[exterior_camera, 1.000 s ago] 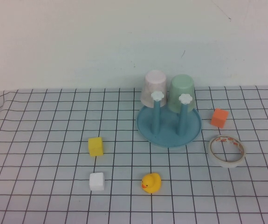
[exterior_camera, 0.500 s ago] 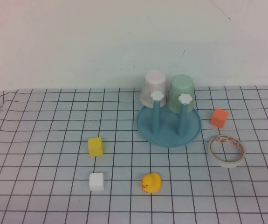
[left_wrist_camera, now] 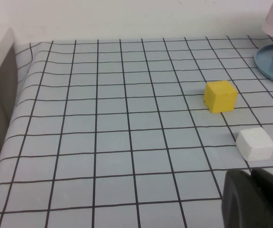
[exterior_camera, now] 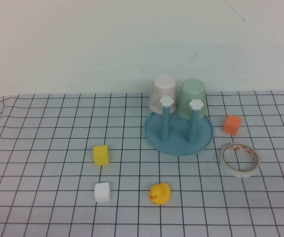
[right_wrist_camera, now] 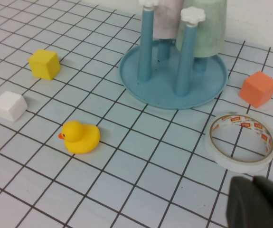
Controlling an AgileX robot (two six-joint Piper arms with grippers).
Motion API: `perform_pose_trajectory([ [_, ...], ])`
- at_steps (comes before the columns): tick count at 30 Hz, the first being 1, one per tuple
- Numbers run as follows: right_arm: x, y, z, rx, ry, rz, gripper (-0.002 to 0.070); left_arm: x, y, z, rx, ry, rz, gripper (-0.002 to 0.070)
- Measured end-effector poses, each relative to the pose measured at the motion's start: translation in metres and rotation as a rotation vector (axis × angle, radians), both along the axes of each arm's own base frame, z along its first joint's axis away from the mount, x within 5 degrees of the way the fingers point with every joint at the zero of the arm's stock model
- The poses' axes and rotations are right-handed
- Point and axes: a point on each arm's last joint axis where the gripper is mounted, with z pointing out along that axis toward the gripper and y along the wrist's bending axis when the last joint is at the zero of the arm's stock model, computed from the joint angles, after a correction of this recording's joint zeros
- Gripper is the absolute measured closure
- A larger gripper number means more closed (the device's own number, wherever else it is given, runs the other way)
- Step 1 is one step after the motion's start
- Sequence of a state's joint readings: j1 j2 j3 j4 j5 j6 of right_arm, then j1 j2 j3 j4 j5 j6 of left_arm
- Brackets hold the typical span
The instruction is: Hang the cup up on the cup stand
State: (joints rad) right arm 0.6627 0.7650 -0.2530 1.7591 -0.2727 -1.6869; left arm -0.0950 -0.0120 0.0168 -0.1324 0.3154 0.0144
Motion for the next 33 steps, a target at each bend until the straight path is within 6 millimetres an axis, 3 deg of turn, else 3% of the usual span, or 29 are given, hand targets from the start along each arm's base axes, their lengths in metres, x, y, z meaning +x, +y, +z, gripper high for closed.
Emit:
perform_pose_trajectory([
  [23,-0.001,-0.001,0.001,0.007,-0.008,0.000,0.0678,0.000,0.000,0.000,0.001,0.000,0.000,0.0676],
  [29,-0.012,-0.009,0.017,0.081,-0.104,0.000,0.0678,0.000,0.000,0.000,0.004,-0.001,0.000,0.0676],
  [33,-0.029,-0.023,0.037,0.187,-0.240,0.000,0.0678,0.000,0.000,0.000,0.002,-0.002,0.000,0.0676],
])
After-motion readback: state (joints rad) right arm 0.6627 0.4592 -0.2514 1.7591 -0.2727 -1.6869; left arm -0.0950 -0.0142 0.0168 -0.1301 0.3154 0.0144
